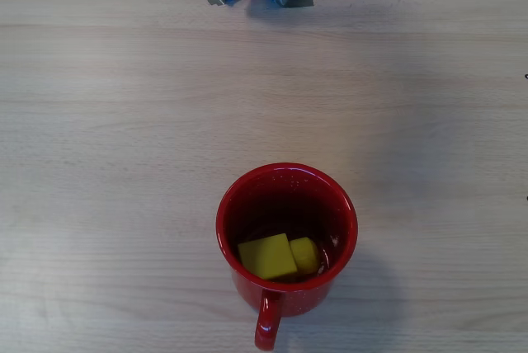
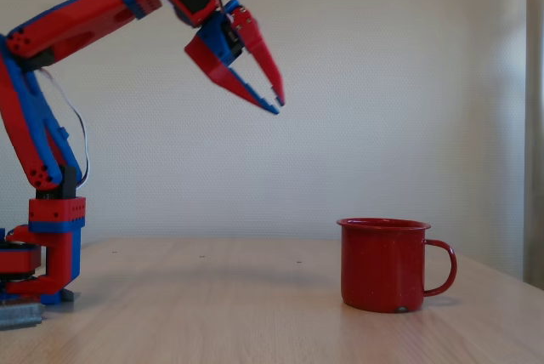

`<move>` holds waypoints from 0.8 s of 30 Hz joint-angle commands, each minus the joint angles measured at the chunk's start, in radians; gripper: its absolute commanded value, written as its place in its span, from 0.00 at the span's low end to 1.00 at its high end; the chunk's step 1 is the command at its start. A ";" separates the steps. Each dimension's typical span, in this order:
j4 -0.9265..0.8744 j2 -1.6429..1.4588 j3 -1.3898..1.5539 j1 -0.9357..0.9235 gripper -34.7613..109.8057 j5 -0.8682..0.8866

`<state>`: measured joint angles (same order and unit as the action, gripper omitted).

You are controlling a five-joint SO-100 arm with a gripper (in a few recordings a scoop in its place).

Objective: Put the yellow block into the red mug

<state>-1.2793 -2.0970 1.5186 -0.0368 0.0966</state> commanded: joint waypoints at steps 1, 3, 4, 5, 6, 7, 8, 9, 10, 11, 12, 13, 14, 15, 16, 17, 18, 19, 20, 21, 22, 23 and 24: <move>0.041 -0.169 0.120 -0.011 0.24 -0.012; 0.054 -0.262 0.236 0.003 0.24 -0.017; 0.061 -0.310 0.302 0.011 0.24 -0.020; 0.071 -0.362 0.371 0.018 0.24 -0.025; 0.083 -0.414 0.443 0.026 0.24 -0.026; 0.095 -0.468 0.518 0.038 0.24 -0.026; 0.106 -0.522 0.591 0.049 0.24 -0.031; 0.117 -0.575 0.663 0.058 0.24 -0.041; 0.130 -0.630 0.735 0.066 0.24 -0.061; 0.144 -0.683 0.802 0.072 0.24 -0.083; 0.153 -0.730 0.861 0.074 0.24 -0.097; 0.164 -0.775 0.917 0.075 0.24 -0.110; 0.178 -0.818 0.971 0.077 0.24 -0.121; 0.190 -0.856 1.019 0.080 0.24 -0.129; 0.201 -0.890 1.062 0.081 0.24 -0.133; 0.210 -0.922 1.100 0.083 0.24 -0.135; 0.218 -0.953 1.138 0.087 0.24 -0.135; 0.227 -0.982 1.177 0.091 0.24 -0.135; 0.233 -1.009 1.216 0.094 0.24 -0.133; 0.241 -1.040 1.256 0.098 0.24 -0.133; 0.249 -1.071 1.293 0.100 0.24 -0.133; 0.250 -1.103 1.325 0.101 0.24 -0.127; 0.249 -1.134 1.355 0.104 0.24 -0.121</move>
<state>-1.0446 -3.1784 2.8609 0.0368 -0.0230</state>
